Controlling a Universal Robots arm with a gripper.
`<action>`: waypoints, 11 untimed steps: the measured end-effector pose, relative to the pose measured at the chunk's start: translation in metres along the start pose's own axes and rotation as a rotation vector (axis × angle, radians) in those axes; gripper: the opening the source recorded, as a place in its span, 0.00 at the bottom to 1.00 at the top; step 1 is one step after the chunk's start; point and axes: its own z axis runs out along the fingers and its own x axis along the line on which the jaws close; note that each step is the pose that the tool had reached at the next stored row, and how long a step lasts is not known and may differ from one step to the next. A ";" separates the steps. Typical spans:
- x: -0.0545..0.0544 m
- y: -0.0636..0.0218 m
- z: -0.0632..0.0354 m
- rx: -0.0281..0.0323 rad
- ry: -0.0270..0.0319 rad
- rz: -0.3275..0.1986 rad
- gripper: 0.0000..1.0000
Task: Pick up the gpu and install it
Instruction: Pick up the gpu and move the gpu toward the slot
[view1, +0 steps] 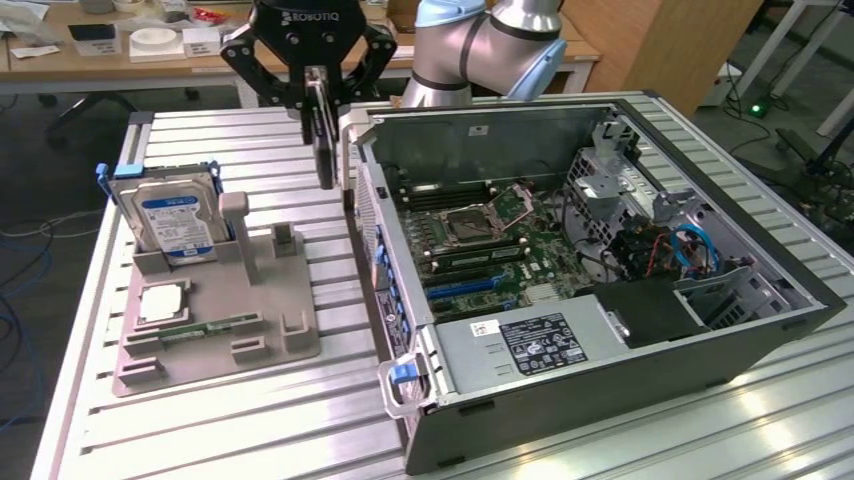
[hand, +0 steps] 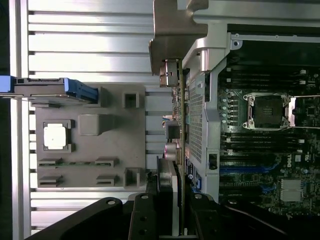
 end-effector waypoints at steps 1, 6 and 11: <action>-0.001 0.0000 0.0000 -0.0001 0.0001 -0.002 0.28; -0.005 0.0000 0.0001 -0.0003 0.0005 -0.009 0.28; -0.007 0.0001 0.0002 -0.0003 0.0007 -0.012 0.28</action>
